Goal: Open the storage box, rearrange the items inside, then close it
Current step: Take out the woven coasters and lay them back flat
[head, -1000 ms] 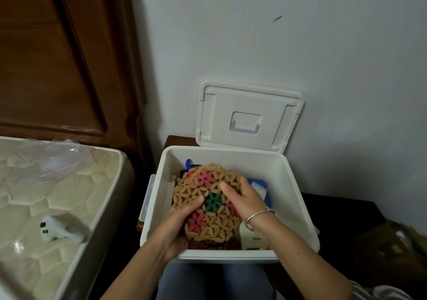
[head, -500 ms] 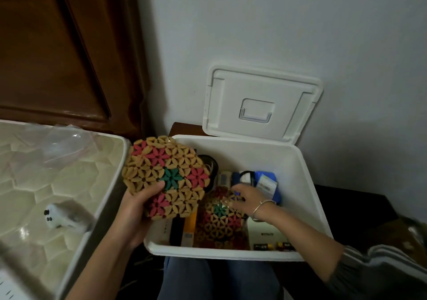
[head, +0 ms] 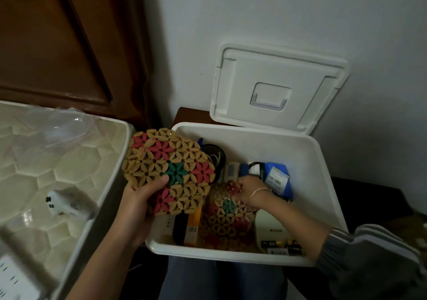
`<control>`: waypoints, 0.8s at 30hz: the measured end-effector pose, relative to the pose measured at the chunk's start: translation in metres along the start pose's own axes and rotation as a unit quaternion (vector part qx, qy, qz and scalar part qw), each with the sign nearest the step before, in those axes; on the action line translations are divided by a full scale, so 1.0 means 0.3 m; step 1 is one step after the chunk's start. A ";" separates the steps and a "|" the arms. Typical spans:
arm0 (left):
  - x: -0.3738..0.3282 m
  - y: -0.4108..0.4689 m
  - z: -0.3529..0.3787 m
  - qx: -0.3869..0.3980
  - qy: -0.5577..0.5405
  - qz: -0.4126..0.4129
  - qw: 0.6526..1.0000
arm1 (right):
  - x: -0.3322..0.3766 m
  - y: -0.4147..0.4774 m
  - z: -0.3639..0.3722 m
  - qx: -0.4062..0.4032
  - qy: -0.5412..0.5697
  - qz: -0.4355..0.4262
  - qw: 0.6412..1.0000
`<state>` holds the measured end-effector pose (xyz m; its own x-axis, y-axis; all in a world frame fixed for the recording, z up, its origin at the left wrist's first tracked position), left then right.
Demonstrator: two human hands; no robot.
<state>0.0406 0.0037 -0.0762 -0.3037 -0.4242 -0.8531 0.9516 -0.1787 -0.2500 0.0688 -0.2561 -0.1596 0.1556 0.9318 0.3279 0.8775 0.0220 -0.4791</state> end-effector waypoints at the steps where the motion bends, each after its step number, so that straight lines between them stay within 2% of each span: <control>1: 0.003 0.001 -0.003 -0.003 -0.003 -0.002 1.000 | -0.008 -0.016 -0.021 0.013 0.065 -0.005 0.998; 5: 0.014 0.004 -0.021 -0.010 -0.008 -0.003 1.000 | -0.047 -0.107 -0.121 -0.022 0.182 -0.049 0.982; 8: 0.020 0.010 -0.035 -0.016 -0.010 -0.007 1.000 | -0.050 -0.183 -0.124 -0.012 0.160 -0.097 0.982; 11: 0.021 0.016 -0.041 -0.008 -0.007 -0.003 1.000 | -0.033 -0.238 -0.029 0.082 0.101 -0.122 0.984; 15: 0.028 0.017 -0.040 0.001 -0.009 -0.010 1.000 | -0.011 -0.290 0.086 0.236 0.081 -0.145 0.958; 17: 0.029 0.016 -0.041 0.005 -0.012 -0.011 1.000 | -0.014 -0.295 0.099 0.277 0.095 -0.136 0.946; 20: 0.028 0.015 -0.043 0.005 -0.012 -0.010 1.000 | -0.031 -0.264 0.061 0.235 0.140 -0.100 0.957; 22: 0.028 0.015 -0.042 0.001 -0.014 -0.011 1.000 | -0.036 -0.233 0.036 0.193 0.124 -0.100 0.968; 24: 0.028 0.017 -0.039 -0.004 -0.019 -0.013 1.000 | -0.008 -0.204 0.041 0.194 0.089 -0.128 0.969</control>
<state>0.0434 0.0098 -0.0899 -0.3295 -0.4533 -0.8283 0.9438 -0.1835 -0.2750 0.0091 -0.2553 -0.1411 0.0606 0.8016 0.5948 0.6672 0.4107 -0.6214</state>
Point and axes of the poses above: each hand's wrist, its own y-axis towards the middle knuckle, its own z-axis out of the palm, x = y × z, the point moved 6 cm from there along y, towards the middle knuckle, and after that the axes turned 2 degrees about z, right-handed, at the moved point
